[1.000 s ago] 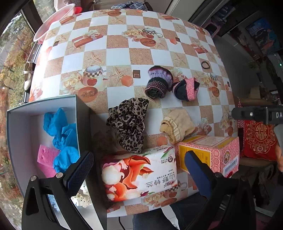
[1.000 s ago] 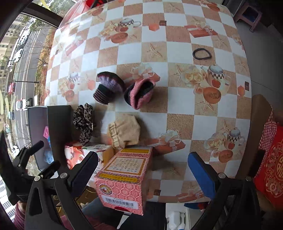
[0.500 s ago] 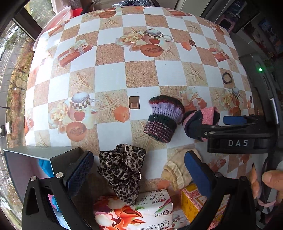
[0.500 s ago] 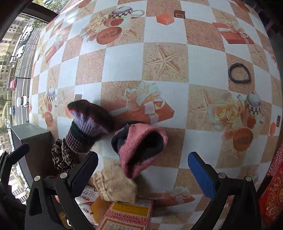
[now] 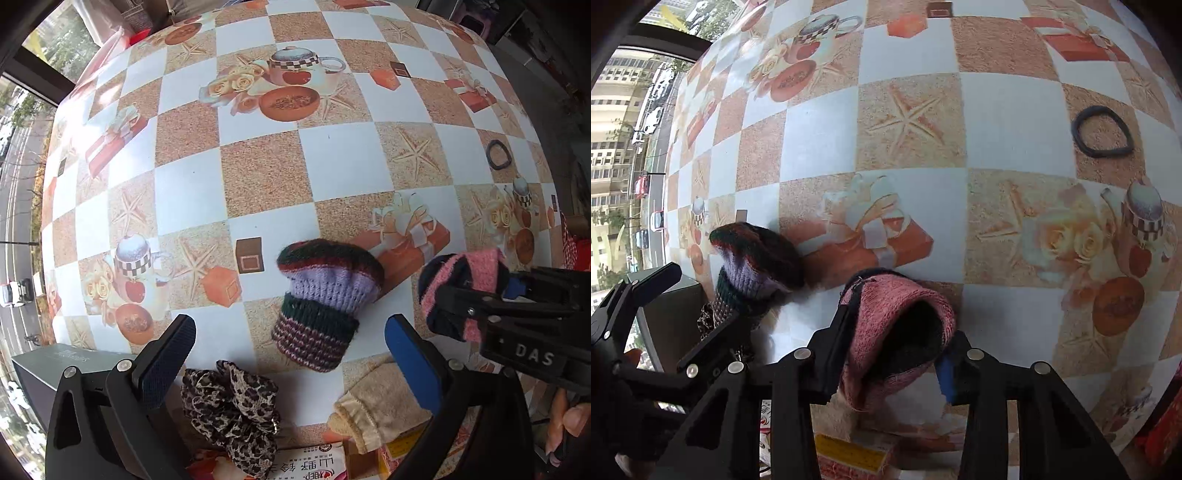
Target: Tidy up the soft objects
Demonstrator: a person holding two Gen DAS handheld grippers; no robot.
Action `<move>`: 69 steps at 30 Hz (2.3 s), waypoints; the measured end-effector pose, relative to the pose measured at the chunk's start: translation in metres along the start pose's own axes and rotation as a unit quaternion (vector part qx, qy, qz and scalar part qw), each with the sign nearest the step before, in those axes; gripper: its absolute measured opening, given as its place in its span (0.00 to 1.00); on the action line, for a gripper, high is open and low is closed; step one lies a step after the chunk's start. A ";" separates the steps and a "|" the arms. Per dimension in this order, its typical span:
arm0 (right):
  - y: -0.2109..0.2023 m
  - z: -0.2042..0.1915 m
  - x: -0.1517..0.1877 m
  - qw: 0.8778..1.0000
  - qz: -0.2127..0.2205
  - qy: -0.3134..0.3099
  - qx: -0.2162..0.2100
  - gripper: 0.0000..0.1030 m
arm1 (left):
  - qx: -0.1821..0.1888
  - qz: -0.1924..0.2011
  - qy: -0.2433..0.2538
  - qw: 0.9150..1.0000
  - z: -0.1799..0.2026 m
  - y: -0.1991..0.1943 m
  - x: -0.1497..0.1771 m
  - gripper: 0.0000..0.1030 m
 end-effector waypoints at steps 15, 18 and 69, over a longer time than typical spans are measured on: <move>-0.056 0.065 0.042 0.995 0.043 0.079 -0.039 0.42 | 0.031 -0.054 0.000 0.998 0.025 0.040 -0.007 0.59; -0.051 0.062 0.038 0.995 0.041 0.082 -0.048 0.63 | 0.022 -0.044 0.007 0.999 0.033 0.037 -0.007 0.57; -0.086 -0.044 0.047 0.994 0.096 -0.042 0.027 0.34 | 0.052 0.102 0.013 0.993 0.007 -0.079 0.022 0.39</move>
Point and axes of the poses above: each gripper's, at about its wrist camera, not at the fingertips, and y roughly the way its jaws point, z to its right, x to its underside, the point moved 10 cm from there along y, roughly the way its jaws point, and after that the axes turned 6 degrees about -x, right-handed, at the moved point
